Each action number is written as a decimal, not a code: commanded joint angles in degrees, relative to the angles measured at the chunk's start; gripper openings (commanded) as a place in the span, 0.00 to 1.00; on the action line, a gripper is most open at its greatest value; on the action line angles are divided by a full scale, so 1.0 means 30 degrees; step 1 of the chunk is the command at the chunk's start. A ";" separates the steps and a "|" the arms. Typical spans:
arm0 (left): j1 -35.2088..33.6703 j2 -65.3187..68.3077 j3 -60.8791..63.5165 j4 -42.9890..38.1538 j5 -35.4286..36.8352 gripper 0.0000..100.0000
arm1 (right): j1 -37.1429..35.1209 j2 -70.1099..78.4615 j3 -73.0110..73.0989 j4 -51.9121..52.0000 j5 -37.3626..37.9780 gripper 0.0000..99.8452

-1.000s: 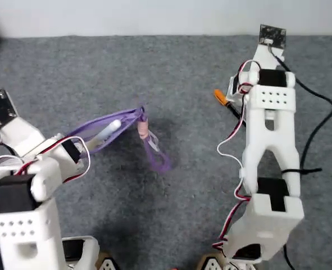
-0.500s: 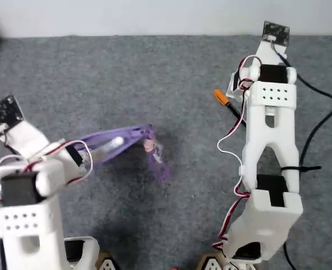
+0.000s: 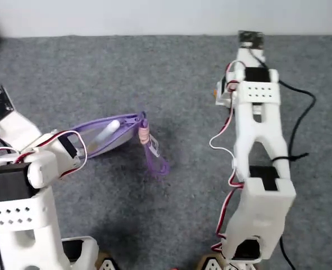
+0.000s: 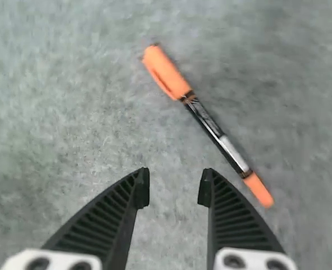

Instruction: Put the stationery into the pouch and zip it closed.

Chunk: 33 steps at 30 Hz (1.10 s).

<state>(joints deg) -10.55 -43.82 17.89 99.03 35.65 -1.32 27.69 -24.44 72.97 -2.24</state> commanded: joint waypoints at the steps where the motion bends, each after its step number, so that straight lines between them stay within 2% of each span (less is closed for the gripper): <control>1: -0.0147 -0.0352 -0.0190 0.0059 0.0176 0.01 | -0.0337 0.0806 -0.1875 -0.0425 0.1495 0.15; 4: -0.0147 -0.0352 -0.0190 0.0059 0.0176 0.01 | -0.0249 0.2476 -0.3458 -0.0249 0.2491 0.18; 9: -0.0147 -0.0352 -0.0190 0.0029 0.0176 0.01 | 0.0015 0.4879 -0.5949 -0.0220 0.3692 0.31; 19: -0.0059 -0.0352 -0.0190 -0.0088 0.0176 0.01 | 0.0073 1.0447 -1.1751 -0.0278 0.4161 0.31; 22: -0.0059 -0.0352 -0.0190 -0.0088 0.0176 0.01 | 0.0103 1.2381 -1.4007 -0.0337 0.4161 0.26; 28: -0.0029 -0.0352 -0.0190 -0.0088 0.0147 0.01 | 0.0073 1.4901 -1.7377 0.1040 0.5275 0.00; 31: -0.0029 -0.0352 -0.0190 -0.0147 0.0147 0.01 | -0.0044 1.5077 -1.8725 0.3238 0.5275 0.03; 33: -0.0029 -0.0352 -0.0190 -0.0381 0.0147 0.01 | -0.0073 1.5077 -1.9692 0.4586 0.5216 0.01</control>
<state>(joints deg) -10.64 -43.82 17.89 99.03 35.65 -1.85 73.67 -78.33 81.23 12.88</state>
